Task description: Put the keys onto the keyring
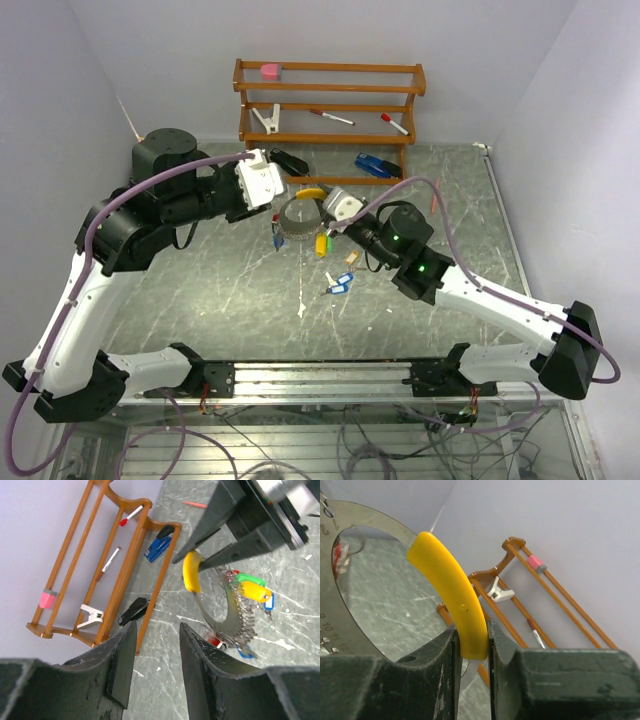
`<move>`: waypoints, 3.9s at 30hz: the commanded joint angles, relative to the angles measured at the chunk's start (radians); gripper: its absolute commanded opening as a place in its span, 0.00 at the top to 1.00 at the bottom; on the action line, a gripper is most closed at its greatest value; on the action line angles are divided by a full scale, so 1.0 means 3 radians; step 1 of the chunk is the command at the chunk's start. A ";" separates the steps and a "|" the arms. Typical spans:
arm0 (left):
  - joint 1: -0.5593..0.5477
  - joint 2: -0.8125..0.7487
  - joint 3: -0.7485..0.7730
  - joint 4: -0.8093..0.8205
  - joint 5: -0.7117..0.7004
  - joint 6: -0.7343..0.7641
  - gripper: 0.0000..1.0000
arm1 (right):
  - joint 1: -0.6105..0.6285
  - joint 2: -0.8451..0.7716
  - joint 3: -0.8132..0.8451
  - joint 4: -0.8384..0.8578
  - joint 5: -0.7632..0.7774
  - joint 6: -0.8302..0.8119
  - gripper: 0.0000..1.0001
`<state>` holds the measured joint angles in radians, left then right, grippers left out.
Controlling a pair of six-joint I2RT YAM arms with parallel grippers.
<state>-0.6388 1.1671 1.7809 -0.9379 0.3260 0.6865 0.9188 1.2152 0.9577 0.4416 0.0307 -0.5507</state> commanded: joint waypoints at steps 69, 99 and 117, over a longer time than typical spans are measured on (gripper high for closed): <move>0.0199 -0.0119 -0.0680 0.0816 -0.1734 -0.0247 0.53 | -0.1617 0.1833 0.0529 -0.0839 0.0765 -0.0391 0.86; 0.0287 -0.0136 -0.0778 0.0902 -0.1668 -0.0550 0.30 | -0.2116 0.1799 0.1271 -0.1814 0.1130 0.1019 0.01; 0.0690 0.0249 -0.0431 0.0776 -0.1456 -0.1265 0.02 | -0.2147 0.0520 0.0893 -0.1897 0.0000 0.2713 0.00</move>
<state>-0.4568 1.2358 1.6142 -0.7059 -0.1337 0.3809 0.2806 1.4414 1.2312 -0.1879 0.0357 0.1898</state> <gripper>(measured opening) 0.983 0.994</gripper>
